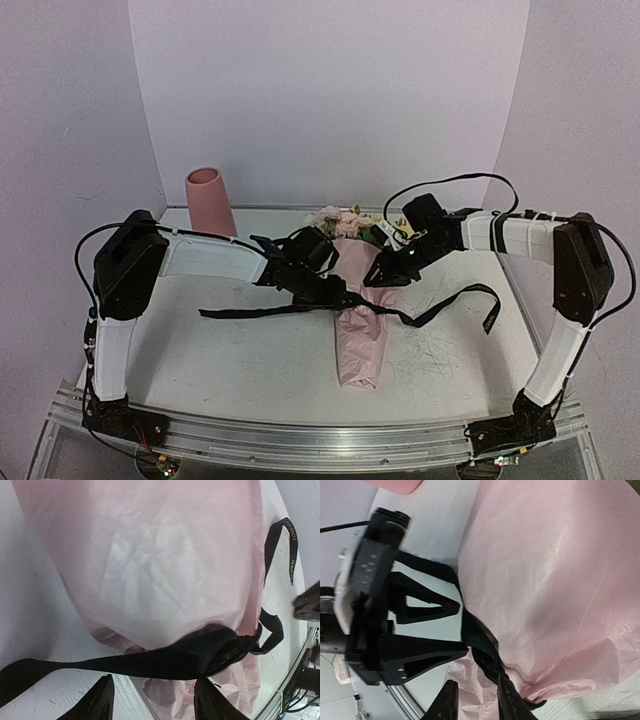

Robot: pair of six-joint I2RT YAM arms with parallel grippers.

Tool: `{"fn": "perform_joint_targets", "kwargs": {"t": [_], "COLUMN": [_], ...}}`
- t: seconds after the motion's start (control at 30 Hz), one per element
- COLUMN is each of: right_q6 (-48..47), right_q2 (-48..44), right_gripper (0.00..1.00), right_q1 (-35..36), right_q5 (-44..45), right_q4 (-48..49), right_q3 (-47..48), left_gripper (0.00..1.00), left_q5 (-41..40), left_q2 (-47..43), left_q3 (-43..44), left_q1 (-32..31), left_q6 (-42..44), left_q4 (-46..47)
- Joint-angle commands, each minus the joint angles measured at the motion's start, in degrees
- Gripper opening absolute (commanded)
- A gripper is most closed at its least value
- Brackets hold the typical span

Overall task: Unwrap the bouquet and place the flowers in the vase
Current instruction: Untie the ribbon from the wrapping paper.

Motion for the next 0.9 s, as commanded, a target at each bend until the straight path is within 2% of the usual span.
{"fn": "perform_joint_targets", "kwargs": {"t": [0.0, 0.13, 0.3, 0.53, 0.87], "right_q6": [-3.0, -3.1, -3.1, -2.4, -4.1], "right_q2": [-0.4, -0.1, 0.3, -3.8, -2.4], "right_gripper": [0.3, 0.31, 0.31, 0.29, 0.31], "right_q1": [1.6, 1.8, 2.1, 2.1, 2.1], "right_q5": [6.4, 6.0, 7.9, 11.1, 7.8], "right_q4": [-3.0, -3.0, -3.5, -3.7, -3.6], "right_q3": [-1.1, -2.2, -3.1, -6.3, -7.5], "left_gripper": [0.56, 0.56, 0.51, 0.49, 0.51], "left_q5": [-3.6, -3.9, -1.9, -2.0, 0.6], "left_q2": [-5.0, -5.2, -4.2, -2.5, 2.1], "left_q3": [1.2, 1.8, 2.9, 5.3, 10.0], "left_q1": [-1.6, -1.9, -2.2, -3.2, -3.3], "left_q6": [6.0, 8.4, 13.1, 21.3, 22.3], "left_q4": [0.3, 0.3, 0.3, 0.2, -0.7]}}
